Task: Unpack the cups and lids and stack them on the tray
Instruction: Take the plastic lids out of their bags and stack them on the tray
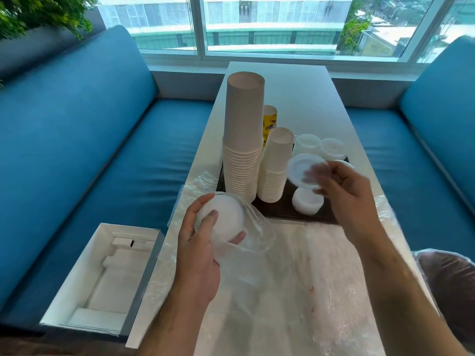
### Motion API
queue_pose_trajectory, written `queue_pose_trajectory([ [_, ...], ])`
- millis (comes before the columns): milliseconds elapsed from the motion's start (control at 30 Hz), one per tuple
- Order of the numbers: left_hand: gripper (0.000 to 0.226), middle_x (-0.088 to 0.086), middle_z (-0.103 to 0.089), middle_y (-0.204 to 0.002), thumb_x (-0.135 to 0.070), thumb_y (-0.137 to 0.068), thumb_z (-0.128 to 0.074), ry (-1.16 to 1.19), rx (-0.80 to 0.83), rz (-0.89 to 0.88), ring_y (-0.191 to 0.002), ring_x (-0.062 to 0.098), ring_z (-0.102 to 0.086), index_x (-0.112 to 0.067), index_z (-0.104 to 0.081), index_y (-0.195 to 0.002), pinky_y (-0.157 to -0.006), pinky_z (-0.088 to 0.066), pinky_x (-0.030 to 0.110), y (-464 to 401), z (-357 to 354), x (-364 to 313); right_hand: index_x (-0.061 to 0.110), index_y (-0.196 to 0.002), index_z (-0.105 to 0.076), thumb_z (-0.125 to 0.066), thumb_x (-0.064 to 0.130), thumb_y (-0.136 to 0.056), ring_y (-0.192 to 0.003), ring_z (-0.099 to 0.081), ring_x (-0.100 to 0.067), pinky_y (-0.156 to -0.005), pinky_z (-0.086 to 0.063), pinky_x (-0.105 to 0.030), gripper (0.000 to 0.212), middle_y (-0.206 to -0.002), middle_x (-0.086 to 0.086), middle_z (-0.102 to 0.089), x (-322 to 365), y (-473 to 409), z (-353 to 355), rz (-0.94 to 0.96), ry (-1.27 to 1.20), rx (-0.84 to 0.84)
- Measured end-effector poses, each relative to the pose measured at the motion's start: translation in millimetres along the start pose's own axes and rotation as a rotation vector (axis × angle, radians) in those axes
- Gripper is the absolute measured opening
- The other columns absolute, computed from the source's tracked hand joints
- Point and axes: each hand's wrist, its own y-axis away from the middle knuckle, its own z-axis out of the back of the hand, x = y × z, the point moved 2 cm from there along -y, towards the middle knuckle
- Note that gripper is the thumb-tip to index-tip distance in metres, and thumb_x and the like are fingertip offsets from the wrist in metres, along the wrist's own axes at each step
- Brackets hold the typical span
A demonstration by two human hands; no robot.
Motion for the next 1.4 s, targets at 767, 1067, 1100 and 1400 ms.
queue_pose_trajectory([
  [767, 0.03, -0.001, -0.051, -0.138, -0.012, -0.097, -0.061, -0.032, -0.012, 0.024, -0.121, 0.037, -0.054, -0.035, -0.072, -0.113, -0.076, -0.062, 0.05, 2, -2, -4, 0.008, -0.113, -0.074, -0.078, 0.019, -0.079, -0.115, -0.062, -0.036, -0.096, -0.044, -0.046, 0.036, -0.122, -0.011, -0.07, -137, -33, 10, 0.12, 1.267, 0.177],
  [1067, 0.033, -0.004, -0.05, -0.138, -0.013, -0.097, -0.062, -0.069, 0.037, -0.013, -0.12, 0.033, -0.054, -0.042, -0.072, -0.11, -0.075, -0.062, 0.048, 4, -6, -4, 0.014, -0.129, -0.067, -0.072, 0.017, -0.084, -0.126, -0.055, -0.029, -0.104, -0.036, -0.043, 0.045, -0.136, -0.006, -0.063, -123, -39, 12, 0.05, 1.31, 0.218],
  [1100, 0.036, -0.004, -0.05, -0.137, -0.012, -0.098, -0.061, -0.068, 0.053, -0.022, -0.119, 0.032, -0.055, -0.043, -0.072, -0.111, -0.075, -0.062, 0.048, 5, -7, -5, 0.015, -0.13, -0.066, -0.073, 0.017, -0.084, -0.126, -0.055, -0.029, -0.104, -0.036, -0.043, 0.047, -0.137, -0.006, -0.062, -119, -38, 11, 0.045, 1.296, 0.211],
  [1400, 0.04, -0.007, -0.044, -0.14, -0.012, -0.096, -0.063, -0.255, 0.084, -0.119, -0.127, 0.029, -0.049, -0.048, -0.068, -0.114, -0.09, -0.058, 0.055, 1, -6, 1, 0.019, -0.113, -0.073, -0.072, 0.01, -0.089, -0.09, -0.065, -0.006, -0.08, -0.054, -0.021, 0.025, -0.113, 0.007, -0.068, -11, -3, -34, 0.405, 0.575, 0.141],
])
